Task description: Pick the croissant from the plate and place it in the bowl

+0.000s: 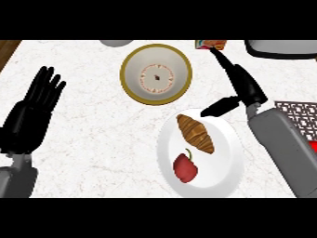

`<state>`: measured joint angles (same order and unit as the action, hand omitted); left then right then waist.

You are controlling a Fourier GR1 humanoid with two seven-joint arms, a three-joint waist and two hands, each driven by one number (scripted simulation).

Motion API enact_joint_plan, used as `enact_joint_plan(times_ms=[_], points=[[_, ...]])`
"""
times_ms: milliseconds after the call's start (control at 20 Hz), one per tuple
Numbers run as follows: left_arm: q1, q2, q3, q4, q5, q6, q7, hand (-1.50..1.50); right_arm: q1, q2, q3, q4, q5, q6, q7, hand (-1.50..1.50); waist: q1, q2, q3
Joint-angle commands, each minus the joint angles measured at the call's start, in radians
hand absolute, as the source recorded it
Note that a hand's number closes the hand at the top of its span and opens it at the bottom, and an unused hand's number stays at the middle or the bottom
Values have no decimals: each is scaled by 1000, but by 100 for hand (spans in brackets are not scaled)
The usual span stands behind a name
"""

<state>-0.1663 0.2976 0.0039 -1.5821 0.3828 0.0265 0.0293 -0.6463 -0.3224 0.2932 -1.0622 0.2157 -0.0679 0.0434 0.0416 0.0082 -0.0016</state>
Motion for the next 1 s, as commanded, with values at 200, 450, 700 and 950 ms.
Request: enact_joint_plan(times_ms=[200, 450, 700, 950], points=[[-12, -4, -7, 10, 3, -17, 1, 0, -246, -80, 228, 167, 121, 457, 270, -150, 29, 0, -5], [1, 8, 17, 14, 19, -27, 4, 0, -367, 5, 267, 205, 23, 818, 430, -150, 4, -10, -2], [0, 11, 37, -68, 13, 21, 60, 0, -488, 122, 196, 315, -16, 907, 540, -150, -15, -8, 1], [10, 34, 91, -13, 40, -46, 60, 0, -424, 121, 113, 207, -5, 897, 632, -150, -39, -10, 1]])
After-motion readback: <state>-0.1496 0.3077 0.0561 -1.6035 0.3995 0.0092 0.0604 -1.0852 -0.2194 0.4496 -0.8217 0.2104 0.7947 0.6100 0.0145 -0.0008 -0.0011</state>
